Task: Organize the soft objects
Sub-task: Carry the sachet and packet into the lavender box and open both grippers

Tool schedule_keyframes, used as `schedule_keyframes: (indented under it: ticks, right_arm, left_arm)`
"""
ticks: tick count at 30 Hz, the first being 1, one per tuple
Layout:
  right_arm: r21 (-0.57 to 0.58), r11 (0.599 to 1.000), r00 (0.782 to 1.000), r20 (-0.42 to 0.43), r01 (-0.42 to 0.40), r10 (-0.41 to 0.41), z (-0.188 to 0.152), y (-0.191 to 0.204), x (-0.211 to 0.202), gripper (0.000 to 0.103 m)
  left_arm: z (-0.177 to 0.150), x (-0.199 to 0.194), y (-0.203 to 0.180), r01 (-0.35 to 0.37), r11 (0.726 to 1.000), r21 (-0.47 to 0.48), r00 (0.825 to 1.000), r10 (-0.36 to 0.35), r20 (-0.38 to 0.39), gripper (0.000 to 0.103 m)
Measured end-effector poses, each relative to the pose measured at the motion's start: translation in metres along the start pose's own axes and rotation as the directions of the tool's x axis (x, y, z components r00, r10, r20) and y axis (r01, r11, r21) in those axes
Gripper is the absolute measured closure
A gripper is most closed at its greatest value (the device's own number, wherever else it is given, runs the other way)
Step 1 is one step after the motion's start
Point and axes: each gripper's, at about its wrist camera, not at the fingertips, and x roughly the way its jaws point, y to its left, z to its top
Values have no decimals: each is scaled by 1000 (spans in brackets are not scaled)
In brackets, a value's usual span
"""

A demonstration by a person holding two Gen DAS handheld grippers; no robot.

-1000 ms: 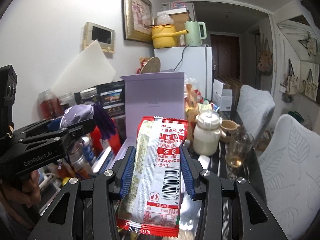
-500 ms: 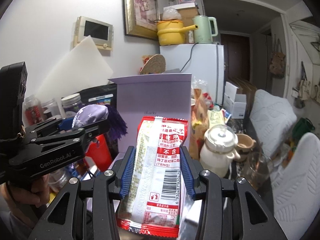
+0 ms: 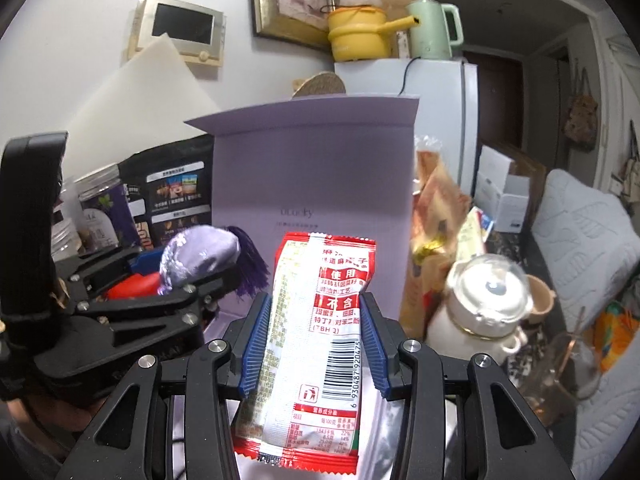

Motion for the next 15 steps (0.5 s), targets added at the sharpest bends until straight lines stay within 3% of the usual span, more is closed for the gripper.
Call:
schedule_keyframes:
  ticks: [15]
  right_arm:
    - [-20,999,991,-127,38,-41,-14,0,34,57]
  left_arm:
    - [-3,23,-3,-52,998,29,995,54,-78,48]
